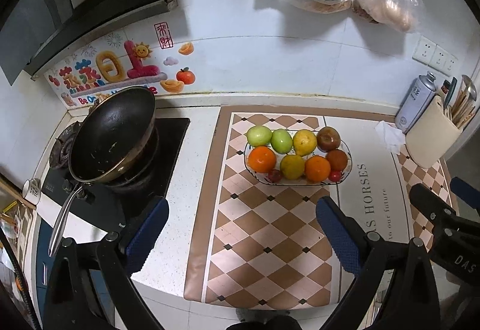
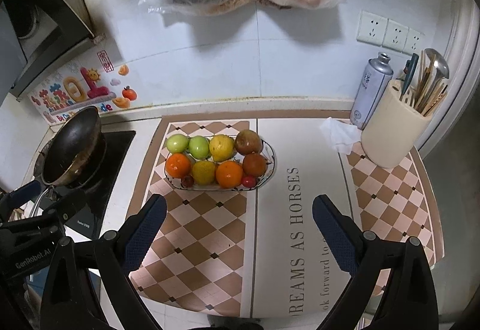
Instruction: Organize fruits
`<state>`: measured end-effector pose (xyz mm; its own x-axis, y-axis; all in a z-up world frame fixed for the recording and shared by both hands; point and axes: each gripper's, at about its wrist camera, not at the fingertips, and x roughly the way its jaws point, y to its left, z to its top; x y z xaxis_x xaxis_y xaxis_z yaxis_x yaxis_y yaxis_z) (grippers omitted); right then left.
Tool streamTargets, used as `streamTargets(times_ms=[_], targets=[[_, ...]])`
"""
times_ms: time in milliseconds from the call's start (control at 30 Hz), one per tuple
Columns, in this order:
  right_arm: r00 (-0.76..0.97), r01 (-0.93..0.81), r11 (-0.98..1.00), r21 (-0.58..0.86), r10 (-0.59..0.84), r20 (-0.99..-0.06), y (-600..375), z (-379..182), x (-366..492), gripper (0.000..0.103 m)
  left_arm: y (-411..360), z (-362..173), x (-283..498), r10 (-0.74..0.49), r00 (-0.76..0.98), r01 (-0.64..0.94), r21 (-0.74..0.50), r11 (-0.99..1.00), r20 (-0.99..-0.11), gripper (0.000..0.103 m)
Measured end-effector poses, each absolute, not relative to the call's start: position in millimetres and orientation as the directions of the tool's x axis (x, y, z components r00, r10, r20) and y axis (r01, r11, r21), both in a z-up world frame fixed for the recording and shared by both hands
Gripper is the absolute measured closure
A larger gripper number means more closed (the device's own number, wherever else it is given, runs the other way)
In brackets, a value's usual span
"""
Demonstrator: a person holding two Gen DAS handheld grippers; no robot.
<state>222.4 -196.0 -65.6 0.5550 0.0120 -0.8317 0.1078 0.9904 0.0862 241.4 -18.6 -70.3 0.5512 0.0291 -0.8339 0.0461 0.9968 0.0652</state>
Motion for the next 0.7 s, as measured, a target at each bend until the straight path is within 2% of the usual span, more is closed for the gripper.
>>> streamTargets(times_ms=[700], targets=[[0.543, 0.097, 0.992, 0.08, 0.015, -0.839, -193.5, -65.5, 220.1, 0.003, -20.3, -70.9, 238.2, 0.009, 0.546, 0.044, 0.039, 0.998, -0.838, 0.002]])
